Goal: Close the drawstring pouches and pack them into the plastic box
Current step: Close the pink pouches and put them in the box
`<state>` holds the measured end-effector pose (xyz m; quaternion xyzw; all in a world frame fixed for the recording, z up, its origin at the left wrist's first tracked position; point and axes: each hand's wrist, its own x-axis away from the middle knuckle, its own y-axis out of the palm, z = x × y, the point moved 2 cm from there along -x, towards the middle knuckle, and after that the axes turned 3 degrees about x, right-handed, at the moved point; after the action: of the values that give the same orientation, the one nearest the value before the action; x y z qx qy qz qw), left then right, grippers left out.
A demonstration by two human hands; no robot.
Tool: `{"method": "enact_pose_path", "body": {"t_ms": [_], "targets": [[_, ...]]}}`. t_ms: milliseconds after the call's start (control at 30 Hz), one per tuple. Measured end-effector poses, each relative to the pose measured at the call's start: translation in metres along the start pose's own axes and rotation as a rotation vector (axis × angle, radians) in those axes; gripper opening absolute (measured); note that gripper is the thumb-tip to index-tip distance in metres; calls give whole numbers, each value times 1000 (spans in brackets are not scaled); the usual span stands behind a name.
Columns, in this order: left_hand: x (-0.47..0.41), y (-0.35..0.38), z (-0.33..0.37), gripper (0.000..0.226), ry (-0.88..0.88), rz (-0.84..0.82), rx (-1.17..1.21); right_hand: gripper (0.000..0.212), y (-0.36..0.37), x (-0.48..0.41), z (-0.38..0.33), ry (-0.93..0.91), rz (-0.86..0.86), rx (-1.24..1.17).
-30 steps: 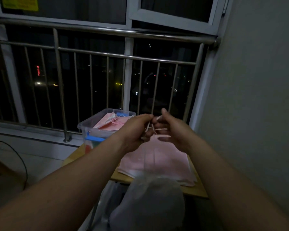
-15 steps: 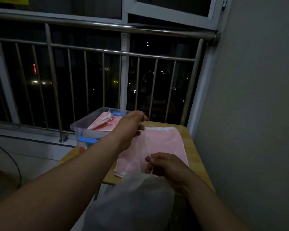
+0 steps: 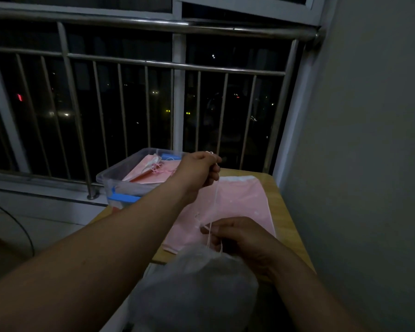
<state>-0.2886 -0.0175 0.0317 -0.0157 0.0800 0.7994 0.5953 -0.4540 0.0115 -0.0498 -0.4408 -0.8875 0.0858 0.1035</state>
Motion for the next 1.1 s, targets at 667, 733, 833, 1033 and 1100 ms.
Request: {"method": "enact_pose_path", "body": {"t_ms": [667,733,833,1033,1100], "targets": [[57,-15,-65,22,169,-317,-853,30,-36,-21,9,50,56,-54],[59,-16,-64,24,185,-331,-887,27,-33,-23,11,51,62,-56],[58,-18,-64,21,208,-306,-956,27,-31,-23,8,52,106,-12],[53,-17,-55,26,-122,-313,-607,20,-28,-21,4,-5,180,54],[54,-16,-51,27,-217,-349,-542,16,-29,-21,3,-35,198,91]]}}
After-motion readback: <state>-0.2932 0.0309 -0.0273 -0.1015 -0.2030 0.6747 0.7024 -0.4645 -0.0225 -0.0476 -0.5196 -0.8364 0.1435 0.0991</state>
